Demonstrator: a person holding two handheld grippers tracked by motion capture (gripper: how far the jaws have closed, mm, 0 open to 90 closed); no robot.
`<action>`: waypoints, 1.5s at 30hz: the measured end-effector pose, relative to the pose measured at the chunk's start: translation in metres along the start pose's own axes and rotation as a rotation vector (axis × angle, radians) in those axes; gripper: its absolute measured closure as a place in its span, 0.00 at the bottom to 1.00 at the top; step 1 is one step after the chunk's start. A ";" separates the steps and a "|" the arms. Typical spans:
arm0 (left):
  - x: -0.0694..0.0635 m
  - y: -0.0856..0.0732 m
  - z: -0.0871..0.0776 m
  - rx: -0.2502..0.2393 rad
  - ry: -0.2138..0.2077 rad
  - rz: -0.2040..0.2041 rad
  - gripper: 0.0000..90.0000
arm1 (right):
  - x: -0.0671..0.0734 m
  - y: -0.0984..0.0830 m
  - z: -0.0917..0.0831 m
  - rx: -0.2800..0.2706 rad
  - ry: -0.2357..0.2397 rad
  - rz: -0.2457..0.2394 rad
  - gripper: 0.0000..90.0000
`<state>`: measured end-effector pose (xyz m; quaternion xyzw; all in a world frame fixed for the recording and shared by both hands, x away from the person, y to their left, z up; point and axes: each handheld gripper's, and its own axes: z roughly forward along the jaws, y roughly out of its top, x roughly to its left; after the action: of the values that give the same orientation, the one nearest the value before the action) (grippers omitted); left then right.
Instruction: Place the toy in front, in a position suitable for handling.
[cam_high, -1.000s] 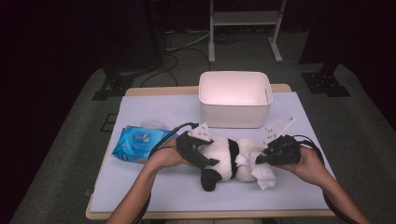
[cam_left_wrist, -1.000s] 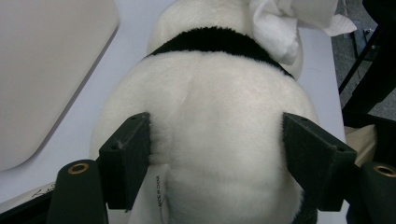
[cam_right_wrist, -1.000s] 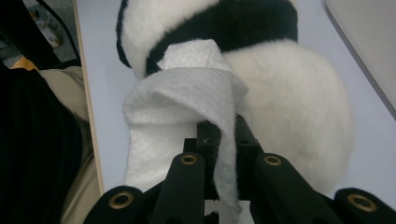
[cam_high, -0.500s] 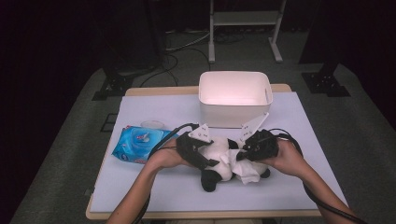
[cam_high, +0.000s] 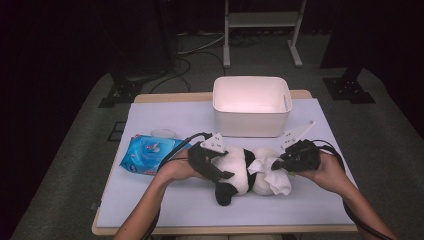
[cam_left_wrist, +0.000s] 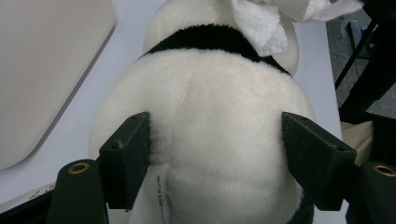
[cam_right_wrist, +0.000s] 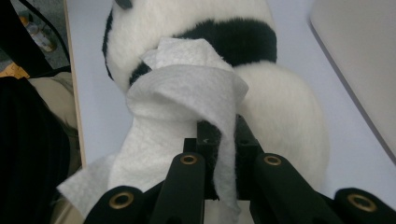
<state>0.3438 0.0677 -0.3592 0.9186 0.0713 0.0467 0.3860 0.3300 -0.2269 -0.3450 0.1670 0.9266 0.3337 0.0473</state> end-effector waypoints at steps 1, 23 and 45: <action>0.000 0.000 0.000 0.004 -0.001 0.004 0.30 | 0.000 -0.003 -0.001 -0.003 -0.001 0.009 0.94; -0.002 0.003 0.002 0.015 -0.006 0.020 0.32 | -0.002 -0.017 -0.009 -0.021 0.016 0.045 0.94; -0.006 0.003 0.003 0.001 -0.028 0.046 0.33 | -0.026 0.031 0.015 0.026 0.032 0.007 0.94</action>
<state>0.3386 0.0625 -0.3589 0.9208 0.0447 0.0429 0.3851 0.3659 -0.2039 -0.3373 0.1655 0.9309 0.3243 0.0294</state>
